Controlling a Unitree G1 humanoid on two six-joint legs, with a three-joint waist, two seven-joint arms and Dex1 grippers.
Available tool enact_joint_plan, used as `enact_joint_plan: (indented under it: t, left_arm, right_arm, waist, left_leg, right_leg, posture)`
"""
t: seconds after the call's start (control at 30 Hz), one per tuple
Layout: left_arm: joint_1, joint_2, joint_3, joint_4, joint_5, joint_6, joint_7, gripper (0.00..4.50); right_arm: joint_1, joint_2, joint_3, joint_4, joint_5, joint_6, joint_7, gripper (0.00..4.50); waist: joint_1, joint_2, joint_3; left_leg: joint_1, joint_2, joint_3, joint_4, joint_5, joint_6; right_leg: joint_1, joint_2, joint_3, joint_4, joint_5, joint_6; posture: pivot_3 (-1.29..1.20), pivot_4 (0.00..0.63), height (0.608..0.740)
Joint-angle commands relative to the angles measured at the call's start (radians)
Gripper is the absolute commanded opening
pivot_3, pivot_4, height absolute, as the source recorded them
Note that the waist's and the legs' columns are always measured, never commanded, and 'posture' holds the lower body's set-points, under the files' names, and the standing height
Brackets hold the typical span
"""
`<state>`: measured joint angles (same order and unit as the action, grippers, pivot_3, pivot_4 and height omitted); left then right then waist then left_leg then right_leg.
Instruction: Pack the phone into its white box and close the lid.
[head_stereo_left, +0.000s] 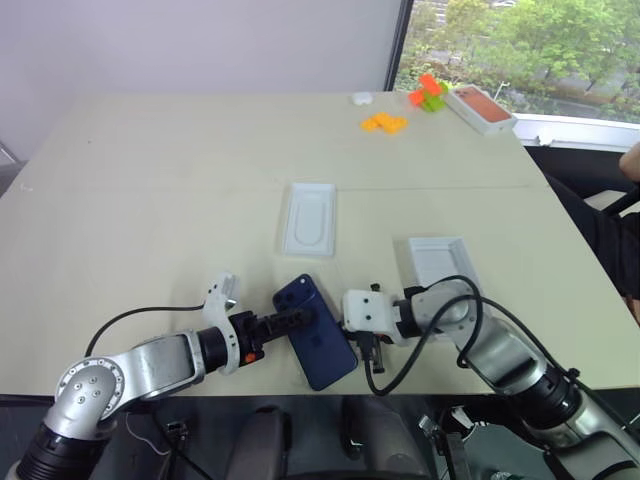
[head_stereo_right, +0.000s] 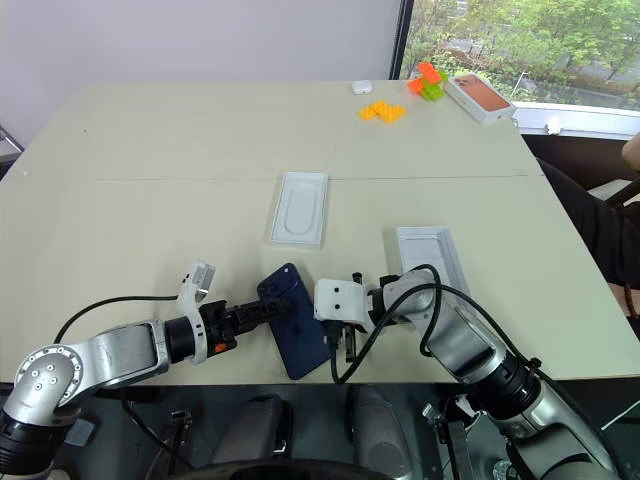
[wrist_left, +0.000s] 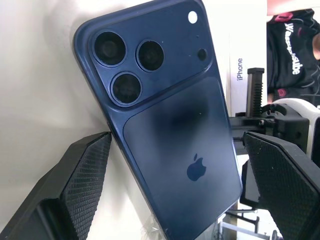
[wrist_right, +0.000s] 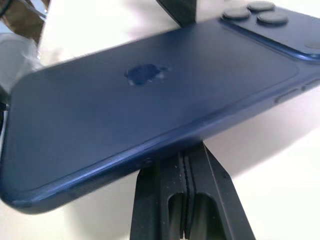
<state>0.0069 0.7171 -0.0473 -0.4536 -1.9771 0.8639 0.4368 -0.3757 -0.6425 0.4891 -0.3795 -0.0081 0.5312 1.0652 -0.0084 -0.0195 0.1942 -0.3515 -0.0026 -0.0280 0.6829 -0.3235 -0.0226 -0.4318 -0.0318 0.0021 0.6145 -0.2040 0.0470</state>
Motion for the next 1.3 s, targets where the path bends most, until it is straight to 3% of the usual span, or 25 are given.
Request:
enact_joint_plan:
  t: [0.03, 0.4, 0.57, 1.0, 1.3]
  left_arm:
    - [0.032, 0.026, 0.010, -0.002, 0.005, 0.005, 0.003, 4.47]
    - [0.089, 0.110, 0.052, -0.059, 0.005, 0.009, -0.047, 4.47]
    - [0.088, 0.115, 0.049, -0.047, 0.005, -0.004, -0.045, 4.47]
    - [0.064, 0.114, 0.026, -0.025, 0.005, 0.006, -0.045, 4.47]
    - [0.078, 0.114, 0.031, -0.031, 0.005, 0.002, -0.043, 4.47]
  right_arm:
    - [-0.017, -0.038, -0.058, -0.008, 0.007, -0.019, -0.002, 0.00]
    - [0.021, -0.152, -0.143, -0.019, 0.050, -0.044, 0.038, 0.00]
    - [0.137, -0.261, -0.124, -0.124, 0.094, -0.069, 0.134, 0.00]
    - [0.122, -0.162, -0.019, -0.125, 0.103, -0.003, 0.139, 0.00]
    - [0.135, -0.197, -0.020, -0.134, 0.129, -0.005, 0.193, 0.00]
  waist:
    - [-0.001, 0.000, 0.000]
    - [-0.004, 0.000, 0.000]
    - [-0.001, 0.000, 0.001]
    - [-0.003, 0.000, 0.000]
    - [-0.003, 0.000, 0.000]
  left_leg:
    - [0.000, 0.000, 0.000, 0.000, 0.000, 0.000]
    - [-0.002, 0.002, 0.000, -0.001, 0.000, 0.000]
    - [-0.003, 0.002, 0.000, -0.002, 0.000, 0.000]
    - [-0.002, 0.004, -0.001, -0.002, 0.000, 0.000]
    - [-0.002, 0.004, -0.001, -0.002, 0.000, 0.000]
  right_leg:
    - [0.000, 0.000, 0.000, 0.000, 0.000, 0.000]
    - [-0.003, 0.003, -0.001, 0.000, 0.000, 0.000]
    - [-0.003, 0.002, -0.001, -0.002, -0.001, 0.001]
    - [-0.002, 0.003, -0.002, -0.002, -0.001, 0.001]
    - [-0.002, 0.003, -0.002, -0.002, -0.001, 0.001]
  posture:
    - [0.00, 0.150, 0.740]
    - [0.00, 0.150, 0.740]
    - [0.00, 0.150, 0.740]
    - [0.00, 0.150, 0.740]
    - [0.00, 0.150, 0.740]
